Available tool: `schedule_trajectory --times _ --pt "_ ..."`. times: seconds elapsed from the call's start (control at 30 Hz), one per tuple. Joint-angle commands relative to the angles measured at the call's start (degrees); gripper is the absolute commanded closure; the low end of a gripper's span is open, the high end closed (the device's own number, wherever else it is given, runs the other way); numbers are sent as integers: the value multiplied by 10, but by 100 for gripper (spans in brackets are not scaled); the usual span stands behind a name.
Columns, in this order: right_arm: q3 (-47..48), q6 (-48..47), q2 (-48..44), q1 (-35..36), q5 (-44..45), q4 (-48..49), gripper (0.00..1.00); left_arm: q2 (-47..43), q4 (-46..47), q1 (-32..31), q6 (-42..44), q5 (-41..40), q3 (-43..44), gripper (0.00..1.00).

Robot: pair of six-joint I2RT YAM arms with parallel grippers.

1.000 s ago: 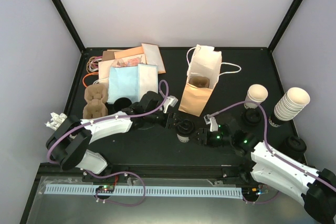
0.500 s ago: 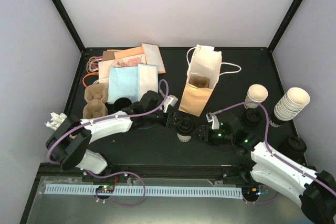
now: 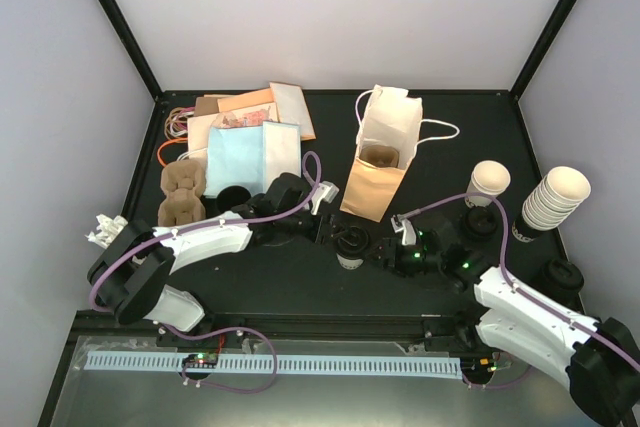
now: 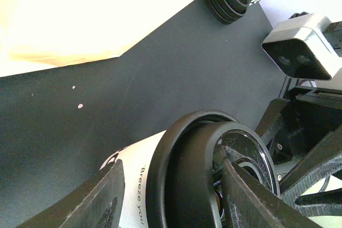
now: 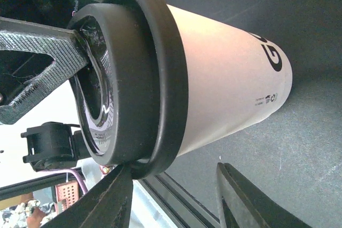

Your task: Pack the takeout coffee

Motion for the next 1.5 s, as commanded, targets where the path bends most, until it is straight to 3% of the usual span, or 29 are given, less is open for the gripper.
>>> schedule_trajectory --times 0.0,0.97,1.07,1.33,1.47 --pt "-15 -14 17 -5 24 -63 55 13 -55 -3 16 -24 -9 49" --pt "-73 -21 109 -4 72 -105 58 27 -53 -3 22 -28 -17 49" --pt "-73 -25 121 -4 71 -105 63 27 -54 -3 23 -27 -17 49" --pt "-43 -32 97 -4 69 -133 65 28 -53 -4 22 -27 -15 49" --pt "-12 -31 56 -4 45 -133 60 28 -56 -4 24 -26 -10 49"
